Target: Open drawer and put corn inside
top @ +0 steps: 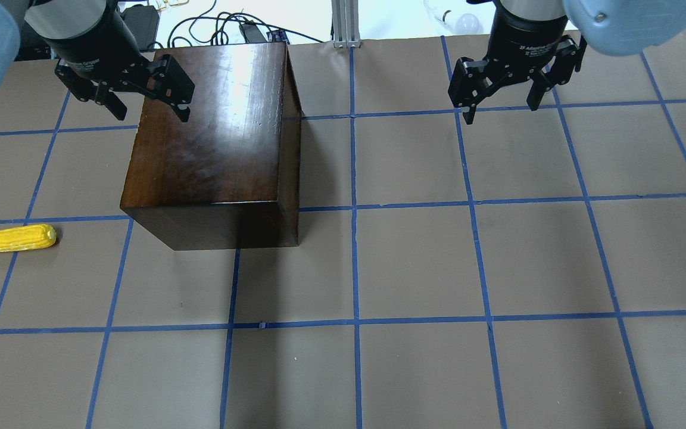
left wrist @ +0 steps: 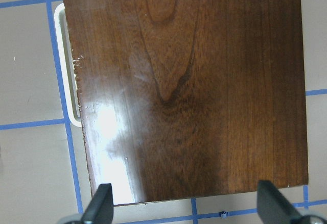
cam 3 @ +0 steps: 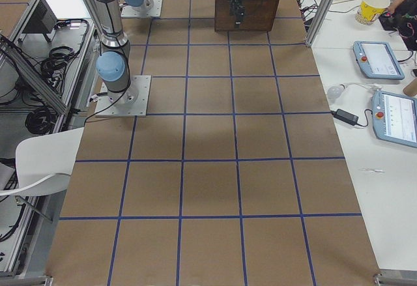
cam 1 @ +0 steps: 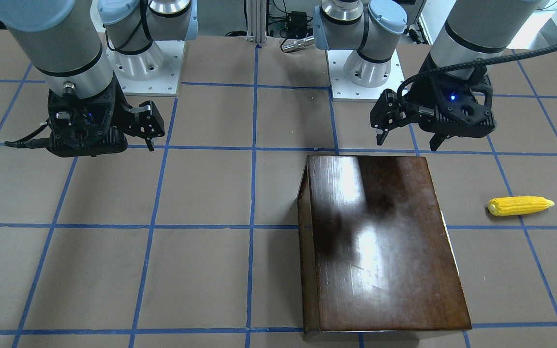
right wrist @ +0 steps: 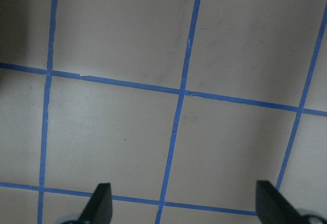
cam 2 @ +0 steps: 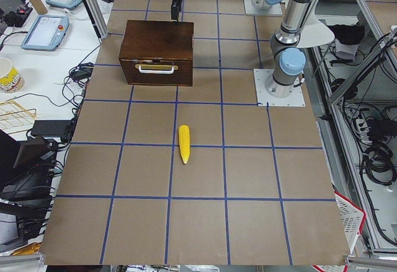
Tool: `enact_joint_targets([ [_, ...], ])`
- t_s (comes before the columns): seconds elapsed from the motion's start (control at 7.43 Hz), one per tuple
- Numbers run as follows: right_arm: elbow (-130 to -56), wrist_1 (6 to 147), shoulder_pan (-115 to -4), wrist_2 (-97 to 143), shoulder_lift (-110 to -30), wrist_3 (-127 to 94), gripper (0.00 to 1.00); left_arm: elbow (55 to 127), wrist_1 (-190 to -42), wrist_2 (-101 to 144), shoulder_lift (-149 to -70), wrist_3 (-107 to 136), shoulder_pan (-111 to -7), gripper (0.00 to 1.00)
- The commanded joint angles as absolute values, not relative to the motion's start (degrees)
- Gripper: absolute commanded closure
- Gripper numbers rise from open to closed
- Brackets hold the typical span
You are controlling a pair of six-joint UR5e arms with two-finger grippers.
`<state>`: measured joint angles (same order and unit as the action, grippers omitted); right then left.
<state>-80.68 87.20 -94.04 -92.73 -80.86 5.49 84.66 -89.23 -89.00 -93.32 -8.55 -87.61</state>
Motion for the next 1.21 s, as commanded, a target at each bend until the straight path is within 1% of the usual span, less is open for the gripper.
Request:
enact_joint_targets([
  [0.0,-80.7,87.3,-94.0,-92.7,-80.9,5.5,0.00,86.7,-89.6,-88.9,-91.9,-8.6,-87.8,0.00],
  [0.27,-80.7,87.2,-94.0,-92.7,-80.9,5.4,0.00,87.3,-88.4,-89.1,-91.8,-8.5,-87.0,0.00],
  [0.67,-80.7,87.3,-94.0,-92.7,-80.9,5.5,0.00,81.6,-92.5,-89.7,-94.7,-8.4,-87.0,0.01],
  [0.81,-80.7,87.2,-94.0,-92.7,-80.9,5.5,0.00,81.6,-92.5,-89.6,-94.8,-8.4,-87.0,0.02],
  [1.08,-80.7,87.2,-94.0,-92.7,-80.9,5.5,0.00,81.6,-92.5,-89.4,-94.9,-7.8,-87.2,0.00],
])
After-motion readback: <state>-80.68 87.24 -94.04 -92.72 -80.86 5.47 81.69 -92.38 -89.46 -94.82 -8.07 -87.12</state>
